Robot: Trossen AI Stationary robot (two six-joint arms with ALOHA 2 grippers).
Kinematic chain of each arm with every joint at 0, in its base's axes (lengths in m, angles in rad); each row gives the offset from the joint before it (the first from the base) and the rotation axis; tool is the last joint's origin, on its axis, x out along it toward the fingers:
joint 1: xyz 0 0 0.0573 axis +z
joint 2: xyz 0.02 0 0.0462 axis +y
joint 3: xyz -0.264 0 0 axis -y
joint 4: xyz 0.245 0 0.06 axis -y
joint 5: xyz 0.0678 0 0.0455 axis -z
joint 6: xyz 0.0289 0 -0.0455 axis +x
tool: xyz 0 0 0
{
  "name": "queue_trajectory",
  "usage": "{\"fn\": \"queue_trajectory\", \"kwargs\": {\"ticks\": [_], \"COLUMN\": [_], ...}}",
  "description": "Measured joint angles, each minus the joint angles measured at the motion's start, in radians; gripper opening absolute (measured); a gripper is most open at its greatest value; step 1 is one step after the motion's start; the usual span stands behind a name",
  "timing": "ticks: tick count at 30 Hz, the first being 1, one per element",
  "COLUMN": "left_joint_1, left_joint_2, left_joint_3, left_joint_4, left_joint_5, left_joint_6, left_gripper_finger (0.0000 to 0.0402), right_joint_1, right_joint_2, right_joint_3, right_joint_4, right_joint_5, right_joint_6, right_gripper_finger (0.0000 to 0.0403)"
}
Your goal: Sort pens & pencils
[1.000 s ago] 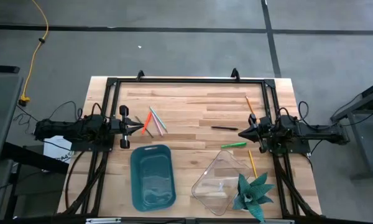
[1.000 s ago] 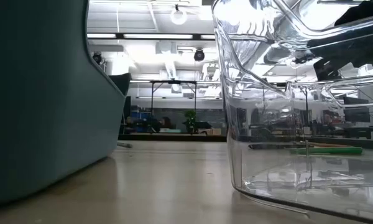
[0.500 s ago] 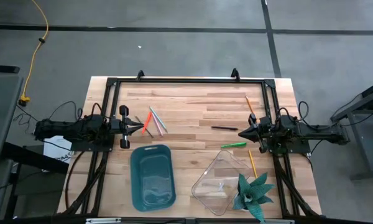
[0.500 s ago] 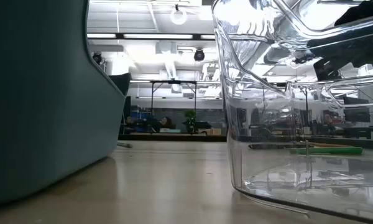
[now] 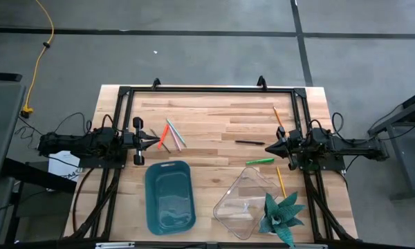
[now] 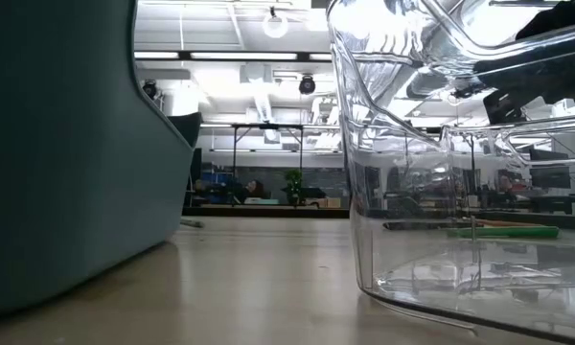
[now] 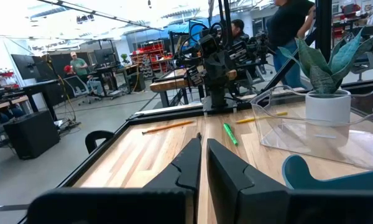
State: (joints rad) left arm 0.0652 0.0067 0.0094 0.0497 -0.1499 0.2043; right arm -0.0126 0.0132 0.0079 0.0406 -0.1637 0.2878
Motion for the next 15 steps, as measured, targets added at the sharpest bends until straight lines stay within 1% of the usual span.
{"fn": "queue_trajectory", "kwargs": {"ticks": [12,15], "left_joint_1": [0.000,0.000], "left_joint_2": [0.000,0.000], "left_joint_3": [0.000,0.000], "left_joint_4": [0.001,0.007], "left_joint_5": [0.000,-0.007], "left_joint_6": [0.003,0.089], "left_gripper_finger": [0.0017,0.0017], "right_joint_1": [0.000,0.000], "right_joint_2": [0.000,0.000], "right_joint_3": [0.000,0.000], "right_joint_4": [0.000,0.000], "right_joint_5": [0.000,0.000], "right_joint_6": [0.000,0.000], "right_gripper_finger": [0.0000,0.0000]}}
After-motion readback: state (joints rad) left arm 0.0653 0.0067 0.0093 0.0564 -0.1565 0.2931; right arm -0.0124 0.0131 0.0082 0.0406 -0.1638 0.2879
